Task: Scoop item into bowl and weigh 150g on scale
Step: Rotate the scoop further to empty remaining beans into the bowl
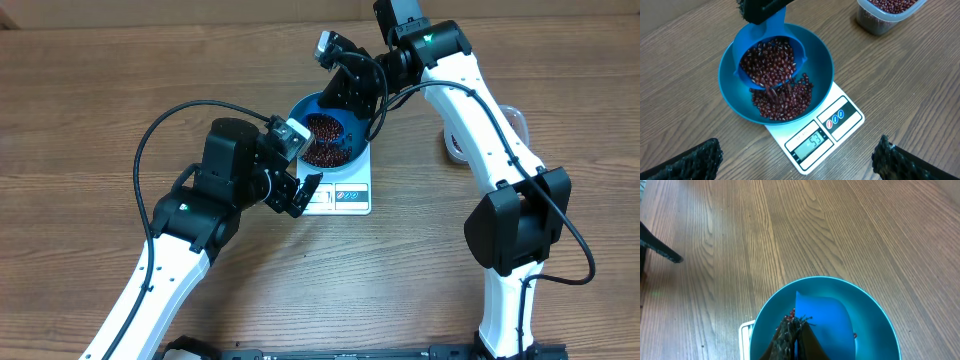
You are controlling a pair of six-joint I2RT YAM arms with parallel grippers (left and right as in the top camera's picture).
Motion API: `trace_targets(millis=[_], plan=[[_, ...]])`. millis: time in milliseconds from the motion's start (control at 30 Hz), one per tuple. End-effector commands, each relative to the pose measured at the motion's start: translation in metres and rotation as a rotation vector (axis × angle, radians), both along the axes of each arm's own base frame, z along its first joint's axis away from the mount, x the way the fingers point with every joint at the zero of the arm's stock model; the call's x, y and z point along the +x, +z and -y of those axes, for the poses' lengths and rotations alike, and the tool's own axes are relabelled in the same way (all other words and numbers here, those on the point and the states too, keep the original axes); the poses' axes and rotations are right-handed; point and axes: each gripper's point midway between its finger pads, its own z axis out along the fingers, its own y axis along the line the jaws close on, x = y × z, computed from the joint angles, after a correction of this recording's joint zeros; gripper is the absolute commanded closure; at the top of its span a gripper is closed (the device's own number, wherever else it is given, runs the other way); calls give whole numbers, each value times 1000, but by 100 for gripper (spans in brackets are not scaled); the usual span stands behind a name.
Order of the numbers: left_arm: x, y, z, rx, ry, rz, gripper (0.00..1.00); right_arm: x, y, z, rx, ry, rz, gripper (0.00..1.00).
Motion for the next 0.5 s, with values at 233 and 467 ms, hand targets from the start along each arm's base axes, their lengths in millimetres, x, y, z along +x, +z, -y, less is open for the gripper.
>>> trace_targets(millis=[233, 467], plan=[[4, 10, 2, -13, 3, 17, 1, 3, 24, -4, 20, 92, 168, 96], [3, 9, 2, -13, 3, 16, 0, 8, 20, 0, -22, 121, 236, 96]])
